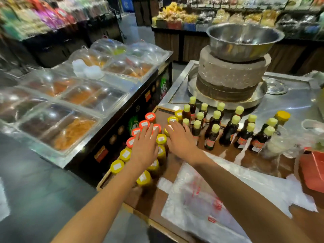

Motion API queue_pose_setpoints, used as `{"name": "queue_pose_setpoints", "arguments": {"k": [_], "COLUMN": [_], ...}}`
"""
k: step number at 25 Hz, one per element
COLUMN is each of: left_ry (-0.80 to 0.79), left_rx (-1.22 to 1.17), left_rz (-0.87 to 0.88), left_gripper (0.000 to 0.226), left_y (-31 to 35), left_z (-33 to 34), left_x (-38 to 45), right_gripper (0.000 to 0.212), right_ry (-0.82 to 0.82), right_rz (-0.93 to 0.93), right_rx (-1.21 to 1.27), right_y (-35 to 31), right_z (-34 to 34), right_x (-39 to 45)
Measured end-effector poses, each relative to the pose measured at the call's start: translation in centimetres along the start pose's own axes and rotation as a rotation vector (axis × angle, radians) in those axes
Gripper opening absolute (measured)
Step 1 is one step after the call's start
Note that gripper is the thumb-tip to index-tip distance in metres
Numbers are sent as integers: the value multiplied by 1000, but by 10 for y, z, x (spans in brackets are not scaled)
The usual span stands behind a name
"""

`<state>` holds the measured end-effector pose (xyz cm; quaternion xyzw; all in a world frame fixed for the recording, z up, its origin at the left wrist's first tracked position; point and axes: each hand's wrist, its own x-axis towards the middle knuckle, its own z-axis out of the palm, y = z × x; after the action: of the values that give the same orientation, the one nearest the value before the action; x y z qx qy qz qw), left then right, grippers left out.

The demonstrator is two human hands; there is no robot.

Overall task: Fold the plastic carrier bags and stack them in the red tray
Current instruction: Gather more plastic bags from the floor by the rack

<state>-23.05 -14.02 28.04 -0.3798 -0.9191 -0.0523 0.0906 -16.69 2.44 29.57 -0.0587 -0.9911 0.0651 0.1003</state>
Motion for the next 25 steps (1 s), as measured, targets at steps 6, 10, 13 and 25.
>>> {"name": "queue_pose_setpoints", "arguments": {"k": [6, 10, 13, 25], "left_ry": [50, 59, 76, 88], "left_rx": [81, 126, 142, 249], "left_rz": [-241, -416, -559, -1087], "left_gripper": [67, 67, 73, 77], "left_y": [-150, -257, -321, -500], "left_z": [-19, -32, -50, -81], "left_x": [-73, -144, -198, -395], "right_gripper": [62, 64, 64, 67], "right_ry": [17, 11, -14, -138], "right_rz": [-220, -387, -510, -1049], "right_rx": [-58, -39, -4, 145], "right_y": [-145, -261, -343, -650], "right_z": [21, 51, 72, 145], "right_x": [58, 92, 113, 160]}}
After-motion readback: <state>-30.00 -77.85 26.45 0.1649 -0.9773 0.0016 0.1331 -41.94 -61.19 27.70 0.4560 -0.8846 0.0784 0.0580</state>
